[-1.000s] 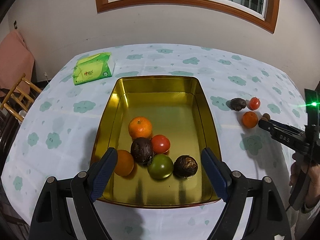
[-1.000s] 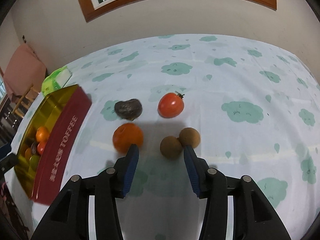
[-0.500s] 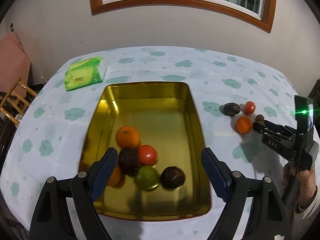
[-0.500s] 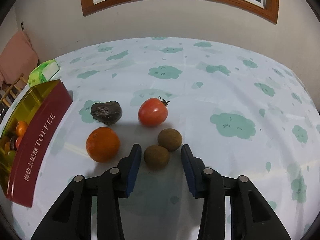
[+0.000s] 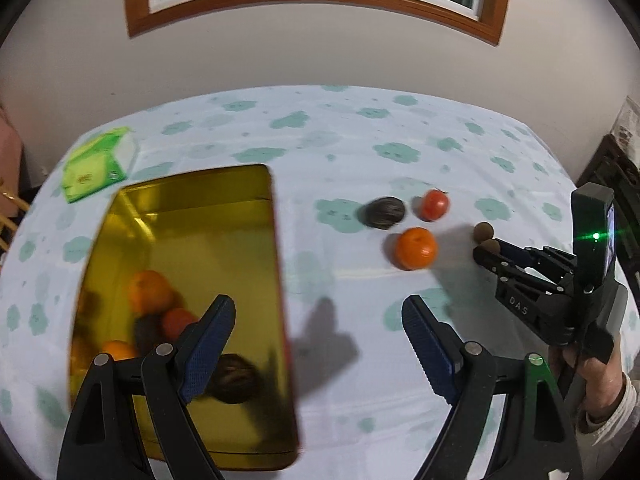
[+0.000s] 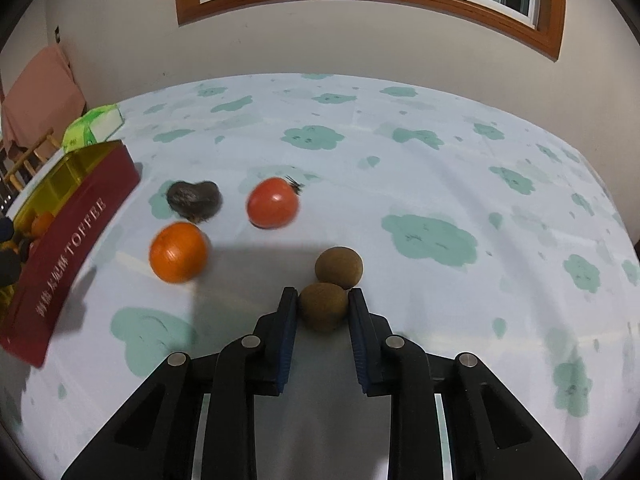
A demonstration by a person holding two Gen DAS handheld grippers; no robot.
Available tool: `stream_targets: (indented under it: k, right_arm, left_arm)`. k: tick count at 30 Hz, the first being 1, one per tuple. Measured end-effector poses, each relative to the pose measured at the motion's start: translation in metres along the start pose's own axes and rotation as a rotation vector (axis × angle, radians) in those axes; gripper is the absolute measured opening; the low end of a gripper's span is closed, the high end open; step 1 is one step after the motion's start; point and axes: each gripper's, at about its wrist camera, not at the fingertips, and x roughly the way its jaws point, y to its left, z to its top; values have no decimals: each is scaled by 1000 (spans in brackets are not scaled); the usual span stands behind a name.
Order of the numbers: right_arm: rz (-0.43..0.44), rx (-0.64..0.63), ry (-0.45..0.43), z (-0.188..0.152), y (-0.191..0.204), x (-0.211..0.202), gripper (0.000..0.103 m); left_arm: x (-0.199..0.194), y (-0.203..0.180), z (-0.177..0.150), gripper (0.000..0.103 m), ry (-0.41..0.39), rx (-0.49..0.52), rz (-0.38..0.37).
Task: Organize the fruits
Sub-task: 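Close the right gripper around both small brown round fruits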
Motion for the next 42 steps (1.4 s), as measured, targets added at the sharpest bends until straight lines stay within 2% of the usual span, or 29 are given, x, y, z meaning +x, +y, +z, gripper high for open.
stream_targets:
  k: [3, 9, 14, 16, 24, 29, 36, 42]
  right_arm:
    - [-15, 13, 1, -6, -15, -4, 26]
    - [-67, 36, 2, -17, -49, -13, 26]
    - [-53, 92, 1, -20, -67, -15, 26]
    - [-67, 79, 3, -20, -64, -14, 26]
    - [-60, 81, 2, -20, -64, -15, 26]
    - [-61, 81, 2, -20, -63, -15, 26]
    - [-60, 82, 1, -20, -64, -15, 26]
    - [-60, 81, 1, -20, -64, -14, 26]
  left_arm:
    - [8, -11, 0, 83, 20, 0, -27]
    - [21, -34, 4, 83, 36, 27, -33]
    - [28, -53, 11, 83, 21, 63, -37]
    - [37, -59, 14, 79, 30, 77, -29]
    - [73, -67, 23, 55, 71, 62, -80]
    - [84, -72, 28, 52, 64, 70, -83]
    - [94, -74, 30, 35, 80, 75, -96]
    - [91, -72, 25, 34, 70, 67, -92]
